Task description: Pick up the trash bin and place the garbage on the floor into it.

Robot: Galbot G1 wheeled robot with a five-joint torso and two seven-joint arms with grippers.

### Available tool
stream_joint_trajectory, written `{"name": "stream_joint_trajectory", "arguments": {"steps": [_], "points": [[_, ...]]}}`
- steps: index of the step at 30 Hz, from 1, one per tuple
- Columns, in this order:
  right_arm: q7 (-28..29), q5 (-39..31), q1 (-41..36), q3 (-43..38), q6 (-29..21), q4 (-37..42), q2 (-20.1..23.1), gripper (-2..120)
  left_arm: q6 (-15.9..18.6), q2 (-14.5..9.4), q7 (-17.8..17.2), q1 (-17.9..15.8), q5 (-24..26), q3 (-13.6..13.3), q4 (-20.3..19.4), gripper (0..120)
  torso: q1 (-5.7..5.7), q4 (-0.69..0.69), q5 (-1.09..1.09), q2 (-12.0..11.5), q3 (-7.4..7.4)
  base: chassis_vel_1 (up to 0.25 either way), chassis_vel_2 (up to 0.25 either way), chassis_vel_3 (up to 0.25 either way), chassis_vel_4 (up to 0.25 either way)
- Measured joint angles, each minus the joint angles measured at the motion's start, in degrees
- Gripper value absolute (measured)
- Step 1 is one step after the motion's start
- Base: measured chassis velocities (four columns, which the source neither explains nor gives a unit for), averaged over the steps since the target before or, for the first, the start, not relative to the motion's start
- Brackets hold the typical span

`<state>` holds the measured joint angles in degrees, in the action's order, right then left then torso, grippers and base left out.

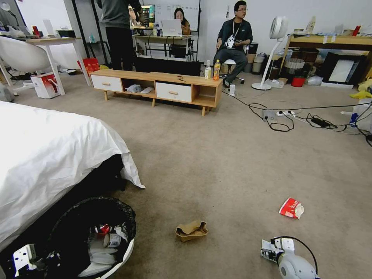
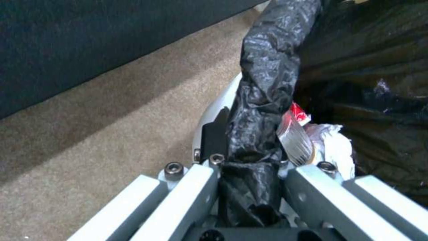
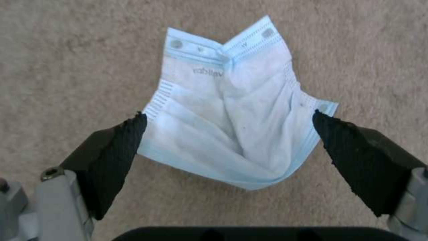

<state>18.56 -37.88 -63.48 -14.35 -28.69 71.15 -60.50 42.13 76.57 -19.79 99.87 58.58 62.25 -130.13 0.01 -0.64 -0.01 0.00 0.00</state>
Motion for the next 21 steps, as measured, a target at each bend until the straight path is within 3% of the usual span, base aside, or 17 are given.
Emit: {"name": "stream_joint_trajectory", "arguments": {"steps": [21], "points": [[-2.7,3.2,3.4,1.3,4.6,-8.3,-2.9,95,0.0,0.0,0.0,0.3,-0.2,0.0,0.1,2,-0.01,-0.04,-0.08,0.0,-0.02,0.0,0.0,0.0,0.0]]}}
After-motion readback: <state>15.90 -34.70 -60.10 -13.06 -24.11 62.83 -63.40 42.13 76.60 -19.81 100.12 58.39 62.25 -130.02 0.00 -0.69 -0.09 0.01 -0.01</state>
